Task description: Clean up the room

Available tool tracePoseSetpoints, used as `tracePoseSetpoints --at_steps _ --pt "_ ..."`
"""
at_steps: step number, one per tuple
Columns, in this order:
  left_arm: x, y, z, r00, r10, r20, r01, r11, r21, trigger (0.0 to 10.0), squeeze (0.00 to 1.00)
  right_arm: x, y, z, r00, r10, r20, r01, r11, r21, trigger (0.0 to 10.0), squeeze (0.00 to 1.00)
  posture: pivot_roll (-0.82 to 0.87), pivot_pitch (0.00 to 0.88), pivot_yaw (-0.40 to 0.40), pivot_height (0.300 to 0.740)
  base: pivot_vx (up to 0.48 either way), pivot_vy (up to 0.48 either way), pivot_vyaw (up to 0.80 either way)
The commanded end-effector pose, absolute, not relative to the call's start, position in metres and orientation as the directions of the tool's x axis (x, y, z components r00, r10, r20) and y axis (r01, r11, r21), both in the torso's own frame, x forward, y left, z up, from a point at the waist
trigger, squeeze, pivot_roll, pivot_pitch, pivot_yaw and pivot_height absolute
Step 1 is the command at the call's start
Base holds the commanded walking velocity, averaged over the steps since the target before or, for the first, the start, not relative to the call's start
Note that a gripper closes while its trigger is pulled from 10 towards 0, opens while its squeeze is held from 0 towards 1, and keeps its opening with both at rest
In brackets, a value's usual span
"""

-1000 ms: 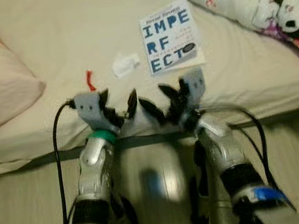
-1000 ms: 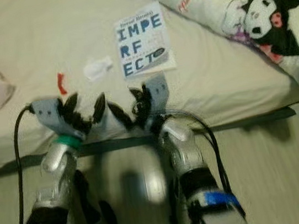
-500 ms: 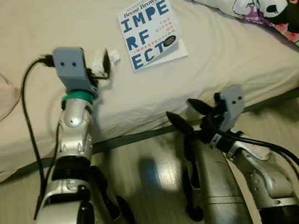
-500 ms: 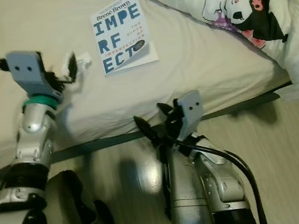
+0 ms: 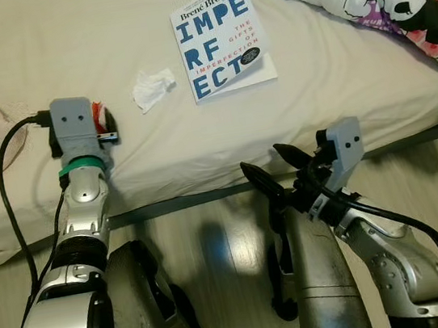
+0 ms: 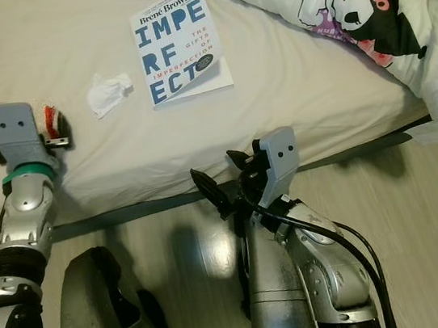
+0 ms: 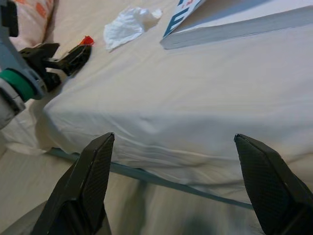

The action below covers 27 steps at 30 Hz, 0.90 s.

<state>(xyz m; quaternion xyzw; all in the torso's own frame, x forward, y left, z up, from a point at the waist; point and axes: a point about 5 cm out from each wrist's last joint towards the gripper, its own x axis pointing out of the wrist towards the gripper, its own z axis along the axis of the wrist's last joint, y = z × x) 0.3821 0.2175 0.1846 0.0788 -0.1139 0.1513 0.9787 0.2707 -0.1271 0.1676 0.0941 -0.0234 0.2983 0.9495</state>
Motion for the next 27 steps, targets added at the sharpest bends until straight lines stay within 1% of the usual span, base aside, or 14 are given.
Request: tracePoseSetpoints --at_steps 1,2,3,4,6,8,9,12,20,27 --pt "0.377 0.220 0.158 0.950 0.275 0.145 -0.292 0.950 0.113 8.5 0.00 0.266 -0.128 0.163 0.824 0.561 0.078 -0.565 0.803 0.191 10.0 0.00 -0.27 0.503 0.088 0.510 0.000 0.000 0.00" --pt "0.378 0.216 0.154 0.960 0.252 0.120 -0.263 0.961 0.087 8.5 0.00 0.266 -0.129 0.164 0.827 0.557 0.073 -0.560 0.806 0.191 10.0 0.00 -0.27 0.503 0.088 0.510 0.000 0.000 0.00" --pt "0.378 0.216 0.154 0.960 0.252 0.120 -0.263 0.961 0.087 8.5 0.00 0.266 -0.129 0.164 0.827 0.557 0.073 -0.560 0.806 0.191 10.0 0.00 -0.27 0.503 0.088 0.510 0.000 0.000 0.00" --pt "0.379 0.209 0.147 0.976 0.207 0.071 -0.210 0.977 0.029 0.0 0.00 0.268 -0.130 0.166 0.834 0.548 0.072 -0.551 0.813 0.191 10.0 0.00 -0.27 0.507 0.088 0.510 0.000 0.000 0.00" --pt "0.378 0.195 0.136 0.990 0.136 0.021 -0.136 0.991 -0.018 0.0 0.00 0.270 -0.132 0.168 0.843 0.532 0.077 -0.537 0.822 0.189 10.0 0.00 -0.27 0.508 0.090 0.510 0.000 0.000 0.00" --pt "0.378 0.192 0.134 0.992 0.123 0.012 -0.122 0.992 -0.025 0.0 0.00 0.271 -0.133 0.169 0.845 0.529 0.077 -0.533 0.824 0.190 10.0 0.00 -0.27 0.508 0.090 0.510 0.000 0.000 0.00" --pt "0.377 0.184 0.127 0.996 0.087 -0.012 -0.087 0.996 -0.022 0.0 0.00 0.272 -0.135 0.173 0.854 0.514 0.081 -0.519 0.834 0.189 10.0 0.00 -0.26 0.510 0.089 0.510 0.000 0.000 0.00" --pt "0.376 0.181 0.124 0.997 0.073 -0.019 -0.074 0.997 -0.016 0.0 0.00 0.274 -0.136 0.176 0.860 0.502 0.087 -0.509 0.840 0.190 10.0 0.00 -0.26 0.507 0.089 0.510 0.000 0.000 0.00" --pt "0.375 0.186 0.126 0.996 0.094 -0.008 -0.094 0.996 -0.002 0.0 0.00 0.279 -0.136 0.182 0.862 0.495 0.109 -0.507 0.840 0.192 10.0 0.00 -0.25 0.502 0.090 0.510 0.000 0.000 0.00" --pt "0.374 0.204 0.134 0.989 0.142 0.039 -0.142 0.990 -0.009 0.0 0.00 0.288 -0.129 0.182 0.843 0.524 0.121 -0.538 0.820 0.199 10.0 0.00 -0.22 0.474 0.085 0.510 0.000 0.000 0.00"
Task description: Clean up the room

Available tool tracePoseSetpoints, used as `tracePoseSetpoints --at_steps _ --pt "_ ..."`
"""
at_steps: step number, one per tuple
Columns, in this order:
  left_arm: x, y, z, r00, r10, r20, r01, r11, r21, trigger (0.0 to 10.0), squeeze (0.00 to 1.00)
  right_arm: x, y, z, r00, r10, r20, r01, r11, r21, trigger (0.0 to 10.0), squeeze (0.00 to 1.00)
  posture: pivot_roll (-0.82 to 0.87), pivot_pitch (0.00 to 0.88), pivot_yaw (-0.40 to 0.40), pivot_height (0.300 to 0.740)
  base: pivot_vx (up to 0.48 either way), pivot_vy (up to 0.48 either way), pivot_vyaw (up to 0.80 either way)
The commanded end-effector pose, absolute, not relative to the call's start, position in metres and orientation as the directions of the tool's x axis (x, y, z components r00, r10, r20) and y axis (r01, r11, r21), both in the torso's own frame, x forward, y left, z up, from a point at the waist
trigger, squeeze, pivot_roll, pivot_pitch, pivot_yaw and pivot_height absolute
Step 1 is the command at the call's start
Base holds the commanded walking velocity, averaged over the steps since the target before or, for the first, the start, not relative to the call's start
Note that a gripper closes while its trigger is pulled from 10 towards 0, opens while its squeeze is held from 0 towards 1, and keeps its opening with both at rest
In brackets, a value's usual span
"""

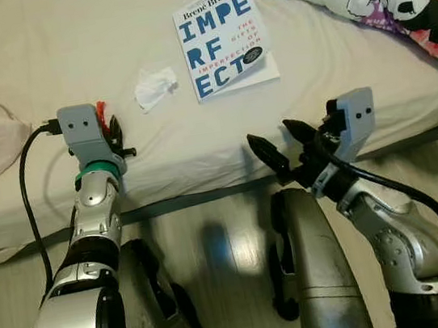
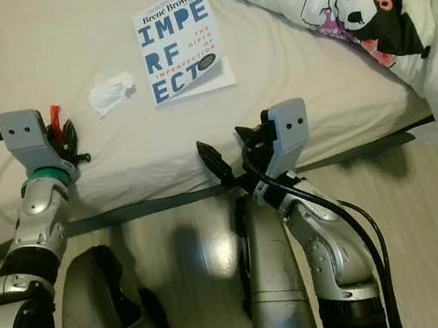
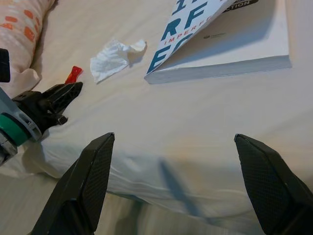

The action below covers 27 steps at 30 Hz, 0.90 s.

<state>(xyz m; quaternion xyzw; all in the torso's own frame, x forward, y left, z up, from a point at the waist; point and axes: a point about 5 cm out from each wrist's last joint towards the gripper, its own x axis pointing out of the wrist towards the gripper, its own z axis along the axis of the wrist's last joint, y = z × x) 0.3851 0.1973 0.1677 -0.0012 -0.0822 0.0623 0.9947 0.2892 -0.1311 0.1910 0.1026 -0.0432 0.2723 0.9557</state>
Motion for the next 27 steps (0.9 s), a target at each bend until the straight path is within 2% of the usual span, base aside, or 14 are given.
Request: tracePoseSetpoints --at_steps 1,3,5,9,10,11,13,15,18,21,23,24,26,27 --pt "0.374 0.204 0.134 0.989 0.142 0.039 -0.142 0.990 -0.009 0.0 0.00 0.288 -0.129 0.182 0.843 0.524 0.121 -0.538 0.820 0.199 10.0 0.00 -0.22 0.474 0.085 0.510 0.000 0.000 0.00" --pt "0.369 0.225 0.162 0.961 0.204 0.189 -0.202 0.979 -0.028 0.0 0.00 0.317 -0.115 0.194 0.799 0.575 0.173 -0.600 0.782 0.168 10.0 0.00 -0.17 0.450 0.071 0.510 0.000 0.000 0.00" --pt "0.369 0.225 0.162 0.961 0.204 0.189 -0.202 0.979 -0.028 0.0 0.00 0.317 -0.115 0.194 0.799 0.575 0.173 -0.600 0.782 0.168 10.0 0.00 -0.17 0.450 0.071 0.510 0.000 0.000 0.00" --pt "0.357 0.241 0.178 0.929 0.248 0.276 -0.252 0.967 -0.022 0.0 0.00 0.335 -0.105 0.210 0.767 0.601 0.227 -0.637 0.756 0.151 10.0 0.00 -0.10 0.442 0.048 0.510 0.000 0.000 0.00" --pt "0.339 0.258 0.191 0.892 0.299 0.340 -0.315 0.949 -0.010 0.0 0.00 0.352 -0.097 0.218 0.754 0.608 0.247 -0.649 0.747 0.145 10.0 0.00 -0.04 0.447 0.034 0.510 0.000 0.000 0.00" --pt "0.339 0.258 0.191 0.892 0.299 0.340 -0.315 0.949 -0.010 0.0 0.00 0.352 -0.097 0.218 0.754 0.608 0.247 -0.649 0.747 0.145 10.0 0.00 -0.04 0.447 0.034 0.510 0.000 0.000 0.00" --pt "0.299 0.282 0.214 0.826 0.368 0.427 -0.417 0.909 0.022 0.0 0.00 0.373 -0.085 0.224 0.743 0.623 0.242 -0.662 0.737 0.134 10.0 0.00 0.06 0.466 0.020 0.510 0.000 0.000 0.00" --pt "0.299 0.282 0.214 0.826 0.368 0.427 -0.417 0.909 0.022 0.0 0.00 0.373 -0.085 0.224 0.743 0.623 0.242 -0.662 0.737 0.134 10.0 0.00 0.06 0.466 0.020 0.510 0.000 0.000 0.00" --pt "0.234 0.311 0.240 0.755 0.444 0.482 -0.549 0.830 0.096 0.0 0.00 0.387 -0.067 0.216 0.733 0.653 0.190 -0.678 0.724 0.126 10.0 0.00 0.22 0.515 0.028 0.510 0.000 0.000 0.00" --pt "0.219 0.315 0.246 0.743 0.461 0.486 -0.574 0.812 0.108 0.0 0.00 0.389 -0.062 0.216 0.722 0.666 0.188 -0.690 0.714 0.122 10.0 0.00 0.23 0.519 0.030 0.510 0.000 0.000 0.00" --pt "0.201 0.318 0.254 0.736 0.465 0.491 -0.595 0.791 0.143 0.0 0.00 0.389 -0.051 0.223 0.682 0.700 0.209 -0.728 0.675 0.115 10.0 0.00 0.27 0.538 0.037 0.510 0.000 0.000 0.00" --pt "0.198 0.318 0.256 0.738 0.466 0.488 -0.598 0.787 0.151 0.0 0.00 0.388 -0.043 0.230 0.642 0.730 0.233 -0.763 0.637 0.107 10.0 0.00 0.28 0.547 0.042 0.510 0.000 0.000 0.00" --pt "0.198 0.318 0.256 0.738 0.466 0.488 -0.598 0.787 0.151 0.0 0.00 0.388 -0.043 0.230 0.642 0.730 0.233 -0.763 0.637 0.107 10.0 0.00 0.28 0.547 0.042 0.510 0.000 0.000 0.00" --pt "0.195 0.318 0.257 0.739 0.466 0.486 -0.598 0.786 0.156 0.0 0.00 0.387 -0.038 0.235 0.613 0.749 0.250 -0.786 0.610 0.100 10.0 0.00 0.28 0.550 0.045 0.510 0.000 0.000 0.00"
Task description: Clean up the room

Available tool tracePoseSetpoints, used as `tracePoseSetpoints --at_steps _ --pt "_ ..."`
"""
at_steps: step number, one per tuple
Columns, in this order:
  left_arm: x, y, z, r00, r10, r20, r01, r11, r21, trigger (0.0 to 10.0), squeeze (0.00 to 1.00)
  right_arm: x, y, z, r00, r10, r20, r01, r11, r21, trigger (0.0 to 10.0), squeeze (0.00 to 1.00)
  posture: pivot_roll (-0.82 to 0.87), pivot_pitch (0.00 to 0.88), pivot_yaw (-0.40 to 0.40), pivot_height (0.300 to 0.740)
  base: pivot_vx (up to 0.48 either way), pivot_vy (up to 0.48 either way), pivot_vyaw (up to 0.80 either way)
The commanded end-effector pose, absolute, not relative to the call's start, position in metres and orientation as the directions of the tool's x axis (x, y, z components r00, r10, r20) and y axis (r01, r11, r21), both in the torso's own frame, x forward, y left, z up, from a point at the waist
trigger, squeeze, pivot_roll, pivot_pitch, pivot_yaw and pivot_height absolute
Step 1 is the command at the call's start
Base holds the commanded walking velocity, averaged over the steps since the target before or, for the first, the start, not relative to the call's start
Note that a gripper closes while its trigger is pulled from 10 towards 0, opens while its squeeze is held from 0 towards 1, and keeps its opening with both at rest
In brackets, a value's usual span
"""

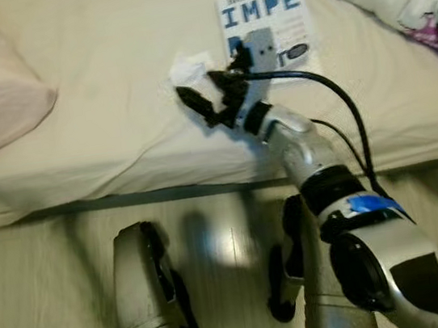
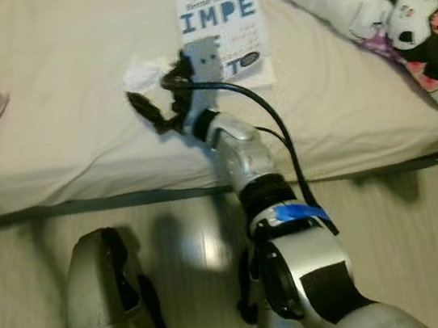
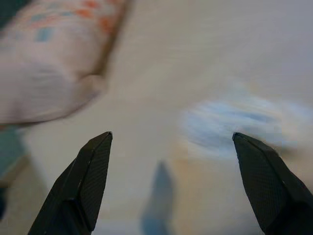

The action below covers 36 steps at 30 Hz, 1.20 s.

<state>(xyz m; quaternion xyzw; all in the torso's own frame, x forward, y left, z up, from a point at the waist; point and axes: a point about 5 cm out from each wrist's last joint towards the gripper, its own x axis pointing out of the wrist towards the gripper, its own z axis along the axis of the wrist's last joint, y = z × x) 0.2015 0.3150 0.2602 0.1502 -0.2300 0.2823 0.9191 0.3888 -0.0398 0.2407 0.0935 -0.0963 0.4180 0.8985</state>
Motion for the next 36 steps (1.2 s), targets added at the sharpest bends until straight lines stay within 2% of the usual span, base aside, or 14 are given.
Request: tracePoseSetpoints --at_steps 1,5,9,13,16,22,23,25,26,36 --pt "0.195 0.318 0.257 0.739 0.466 0.486 -0.598 0.786 0.156 0.0 0.00 0.387 -0.038 0.235 0.613 0.749 0.250 -0.786 0.610 0.100 10.0 0.00 0.28 0.550 0.045 0.510 0.000 0.000 0.00" --pt "0.202 0.307 0.256 0.766 0.447 0.461 -0.563 0.813 0.147 0.0 0.00 0.388 -0.025 0.253 0.574 0.774 0.267 -0.807 0.590 0.027 10.0 0.00 0.28 0.577 0.056 0.510 0.000 0.000 0.00" --pt "0.197 0.285 0.252 0.826 0.408 0.389 -0.494 0.856 0.151 0.0 0.00 0.398 -0.031 0.266 0.662 0.708 0.246 -0.713 0.696 -0.085 10.0 0.00 0.29 0.604 0.071 0.510 0.000 0.000 0.00" --pt "0.189 0.278 0.251 0.851 0.401 0.338 -0.471 0.868 0.155 0.0 0.00 0.402 -0.038 0.265 0.682 0.689 0.244 -0.688 0.718 -0.103 10.0 0.00 0.30 0.620 0.081 0.510 0.000 0.000 0.00" --pt "0.188 0.272 0.249 0.868 0.393 0.304 -0.449 0.882 0.144 0.0 0.00 0.408 -0.055 0.261 0.745 0.627 0.225 -0.631 0.773 -0.066 10.0 0.00 0.29 0.632 0.092 0.510 0.000 0.000 0.00" --pt "0.188 0.269 0.251 0.873 0.390 0.294 -0.444 0.884 0.147 0.0 0.00 0.408 -0.057 0.249 0.759 0.627 0.178 -0.630 0.776 -0.047 10.0 0.00 0.30 0.641 0.103 0.510 0.000 0.000 0.00" --pt "0.187 0.269 0.253 0.874 0.390 0.290 -0.444 0.884 0.148 0.0 0.00 0.409 -0.058 0.246 0.770 0.616 0.165 -0.618 0.785 -0.044 3.8 0.00 0.31 0.642 0.108 0.510 0.000 0.000 0.00" --pt "0.187 0.269 0.253 0.874 0.390 0.290 -0.444 0.884 0.148 0.0 0.00 0.409 -0.058 0.246 0.770 0.616 0.165 -0.618 0.785 -0.044 3.8 0.00 0.31 0.642 0.108 0.510 0.000 0.000 0.00" --pt "0.186 0.269 0.254 0.875 0.391 0.286 -0.445 0.882 0.153 0.0 0.00 0.409 -0.060 0.243 0.782 0.603 0.160 -0.605 0.795 -0.040 0.0 0.00 0.32 0.643 0.112 0.510 0.000 0.000 0.00" --pt "0.182 0.272 0.261 0.875 0.403 0.270 -0.455 0.875 0.168 0.0 0.00 0.410 -0.067 0.249 0.779 0.593 0.206 -0.604 0.797 -0.011 0.0 0.00 0.32 0.642 0.116 0.510 0.000 0.000 0.00"
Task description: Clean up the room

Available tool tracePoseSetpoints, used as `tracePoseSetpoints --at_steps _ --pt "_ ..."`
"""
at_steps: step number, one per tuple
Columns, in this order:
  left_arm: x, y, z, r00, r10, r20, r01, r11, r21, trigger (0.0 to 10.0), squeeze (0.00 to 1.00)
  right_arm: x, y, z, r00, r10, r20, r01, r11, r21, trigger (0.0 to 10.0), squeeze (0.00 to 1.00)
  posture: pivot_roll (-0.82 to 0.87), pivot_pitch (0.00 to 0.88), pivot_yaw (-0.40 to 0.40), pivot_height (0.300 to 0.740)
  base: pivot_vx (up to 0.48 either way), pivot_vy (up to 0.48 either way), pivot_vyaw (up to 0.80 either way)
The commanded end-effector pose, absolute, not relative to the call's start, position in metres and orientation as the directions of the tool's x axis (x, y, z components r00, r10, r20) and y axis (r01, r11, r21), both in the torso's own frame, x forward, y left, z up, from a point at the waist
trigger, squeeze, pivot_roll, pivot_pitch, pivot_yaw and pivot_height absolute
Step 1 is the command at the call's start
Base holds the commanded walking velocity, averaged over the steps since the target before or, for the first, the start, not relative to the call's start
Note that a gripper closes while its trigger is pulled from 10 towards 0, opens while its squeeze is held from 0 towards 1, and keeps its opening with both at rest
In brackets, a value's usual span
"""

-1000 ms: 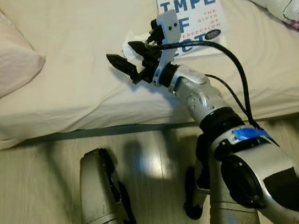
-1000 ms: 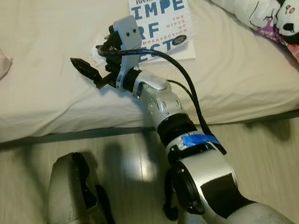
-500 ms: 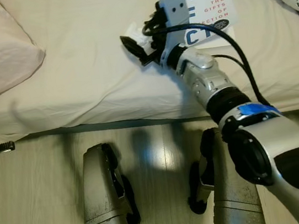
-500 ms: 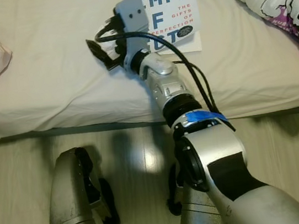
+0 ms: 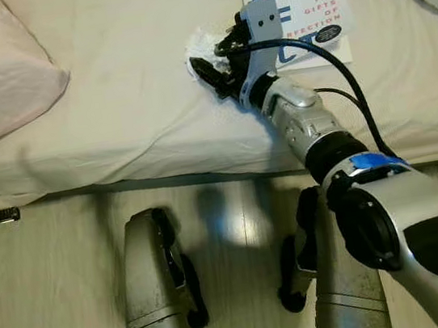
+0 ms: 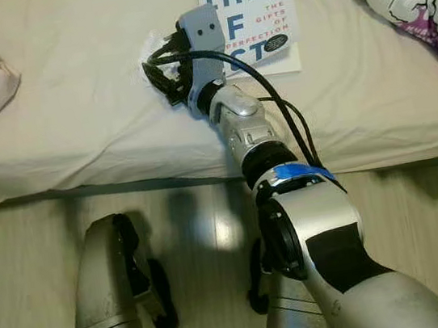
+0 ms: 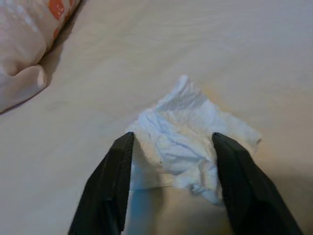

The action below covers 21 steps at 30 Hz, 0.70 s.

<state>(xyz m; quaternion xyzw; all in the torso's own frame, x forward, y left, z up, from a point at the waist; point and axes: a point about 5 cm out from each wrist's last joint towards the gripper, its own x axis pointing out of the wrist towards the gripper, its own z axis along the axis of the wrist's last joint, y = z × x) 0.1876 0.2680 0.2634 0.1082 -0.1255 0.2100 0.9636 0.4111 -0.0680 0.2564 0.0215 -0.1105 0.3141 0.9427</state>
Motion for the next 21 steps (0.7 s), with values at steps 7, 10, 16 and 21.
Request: tracePoseSetpoints --at_steps 7,10,16,21 --pt "0.186 0.271 0.257 0.879 0.402 0.256 -0.448 0.880 0.157 0.0 0.00 0.411 -0.075 0.251 0.781 0.581 0.229 -0.596 0.803 -0.002 0.0 0.00 0.29 0.617 0.103 0.510 0.000 0.000 0.00" --pt "0.191 0.270 0.255 0.878 0.402 0.258 -0.447 0.883 0.144 0.0 0.00 0.411 -0.078 0.252 0.774 0.582 0.251 -0.605 0.796 0.022 0.0 0.00 0.27 0.593 0.087 0.510 0.000 0.000 0.00" --pt "0.208 0.267 0.248 0.875 0.403 0.270 -0.441 0.892 0.096 0.0 0.00 0.408 -0.078 0.272 0.687 0.622 0.376 -0.685 0.727 0.048 0.0 0.00 0.18 0.473 0.029 0.510 0.000 0.000 0.00" --pt "0.222 0.264 0.242 0.871 0.403 0.282 -0.436 0.898 0.061 0.0 0.00 0.404 -0.075 0.285 0.616 0.639 0.461 -0.739 0.672 0.056 0.0 0.00 0.15 0.418 0.010 0.510 0.000 0.000 0.00"
